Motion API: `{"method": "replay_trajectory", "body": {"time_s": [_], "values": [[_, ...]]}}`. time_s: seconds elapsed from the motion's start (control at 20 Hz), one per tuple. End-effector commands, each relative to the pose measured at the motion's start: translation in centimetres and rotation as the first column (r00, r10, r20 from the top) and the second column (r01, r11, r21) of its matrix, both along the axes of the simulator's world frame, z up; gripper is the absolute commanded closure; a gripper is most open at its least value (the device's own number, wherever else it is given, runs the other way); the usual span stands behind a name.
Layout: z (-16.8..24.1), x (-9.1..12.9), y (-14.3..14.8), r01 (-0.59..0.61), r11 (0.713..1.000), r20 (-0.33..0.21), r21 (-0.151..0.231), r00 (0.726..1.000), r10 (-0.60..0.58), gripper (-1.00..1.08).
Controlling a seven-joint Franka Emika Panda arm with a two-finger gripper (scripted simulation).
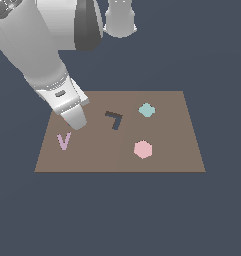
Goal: Insert a designated object into the corresponding slot on a board.
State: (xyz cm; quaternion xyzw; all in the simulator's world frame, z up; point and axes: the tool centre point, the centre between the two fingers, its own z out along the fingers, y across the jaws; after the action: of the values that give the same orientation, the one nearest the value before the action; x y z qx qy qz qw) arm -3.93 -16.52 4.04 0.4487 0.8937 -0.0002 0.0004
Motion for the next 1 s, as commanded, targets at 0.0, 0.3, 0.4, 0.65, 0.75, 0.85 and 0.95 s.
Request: {"method": "replay_trajectory", "body": {"time_s": [0.0, 0.3, 0.4, 0.65, 0.75, 0.85, 0.95], "values": [[0.0, 0.0, 0.1, 0.005, 1.000, 0.001, 0.000, 1.000, -0.005, 1.08], [-0.4, 0.0, 0.1, 0.006, 1.000, 0.000, 0.000, 1.000, -0.006, 1.08], [-0.8, 0.0, 0.1, 0.007, 1.000, 0.000, -0.001, 1.000, -0.007, 1.08], [-1.0, 0.0, 0.1, 0.008, 1.000, 0.000, -0.001, 1.000, -0.008, -0.92], [-1.0, 0.0, 0.1, 0.008, 1.000, 0.000, -0.001, 1.000, -0.008, -0.92], [-1.0, 0.0, 0.1, 0.008, 1.000, 0.000, -0.001, 1.000, -0.008, -0.92], [-1.0, 0.0, 0.1, 0.008, 1.000, 0.000, -0.001, 1.000, -0.008, -0.92]]}}
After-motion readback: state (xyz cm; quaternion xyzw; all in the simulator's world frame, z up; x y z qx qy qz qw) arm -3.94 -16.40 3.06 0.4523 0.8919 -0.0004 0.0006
